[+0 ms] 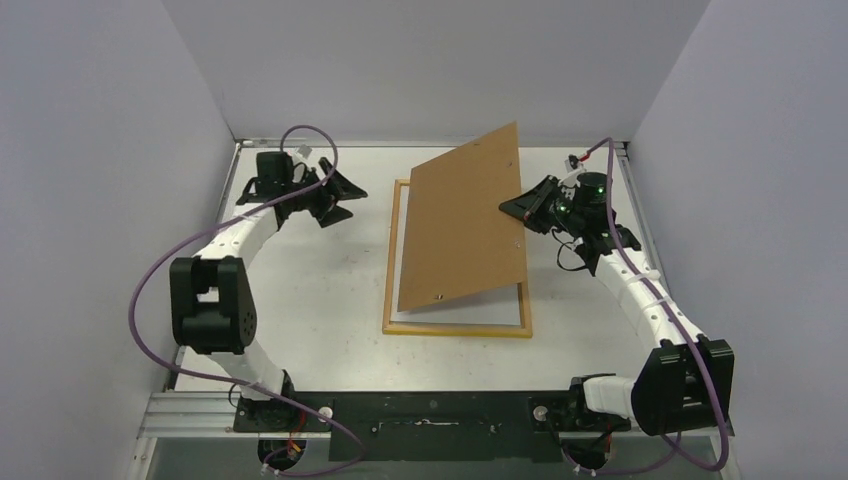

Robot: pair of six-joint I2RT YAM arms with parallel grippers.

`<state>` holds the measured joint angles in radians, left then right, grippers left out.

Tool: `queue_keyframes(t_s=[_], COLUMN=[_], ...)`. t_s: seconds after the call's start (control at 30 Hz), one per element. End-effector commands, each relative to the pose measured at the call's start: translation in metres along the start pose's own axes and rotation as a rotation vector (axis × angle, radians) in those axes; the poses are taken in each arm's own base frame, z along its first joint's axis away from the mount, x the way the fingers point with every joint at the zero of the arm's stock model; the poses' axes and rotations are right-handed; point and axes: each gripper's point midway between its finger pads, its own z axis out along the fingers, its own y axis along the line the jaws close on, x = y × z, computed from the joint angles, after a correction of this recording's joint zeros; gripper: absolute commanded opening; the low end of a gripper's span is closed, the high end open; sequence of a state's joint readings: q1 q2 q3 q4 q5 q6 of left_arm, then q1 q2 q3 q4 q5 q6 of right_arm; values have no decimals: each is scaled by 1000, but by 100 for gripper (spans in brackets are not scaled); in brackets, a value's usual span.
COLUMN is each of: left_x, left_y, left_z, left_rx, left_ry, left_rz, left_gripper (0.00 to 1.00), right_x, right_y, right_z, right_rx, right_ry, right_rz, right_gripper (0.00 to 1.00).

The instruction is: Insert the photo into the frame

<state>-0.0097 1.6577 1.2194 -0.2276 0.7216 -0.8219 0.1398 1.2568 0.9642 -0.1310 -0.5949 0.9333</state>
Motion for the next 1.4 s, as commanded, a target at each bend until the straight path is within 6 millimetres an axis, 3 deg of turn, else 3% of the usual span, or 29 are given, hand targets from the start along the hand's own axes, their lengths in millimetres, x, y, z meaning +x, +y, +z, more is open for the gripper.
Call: queue_keyframes(t_s=[0.0,0.13,0.2,0.33,0.57,0.83,1.07,1.37], left_x=[17,36,43,40,47,61,76,81], left_y=[13,30,42,65,79,92,111,120], left_z=[34,61,73,83,101,111,115,115], left_rx=[-33,-80,-123,-219,-210,-212,-276,-296], left_ry=[84,160,190,177,227,290,365,376], left_rz=[46,68,74,57,-3,-4,34,27], left_gripper=[69,64,62,61,51,38,32,25], right_x=[-4,-1,-3,-5,-2,6,9,13], right_y=[7,-3,1,2,-3,3,-3,-3], right_z=[-9,-6,-5,-2,7,23,29,37], right_rx=[-59,-43,-55,-51,-46,-46,-25,-28], right_ry=[1,17,9,2,-3,11,15,15], right_rz=[-84,-106,-111,-105,-85,-85,-87,-98], right_gripper=[0,0,0,0,0,0,0,0])
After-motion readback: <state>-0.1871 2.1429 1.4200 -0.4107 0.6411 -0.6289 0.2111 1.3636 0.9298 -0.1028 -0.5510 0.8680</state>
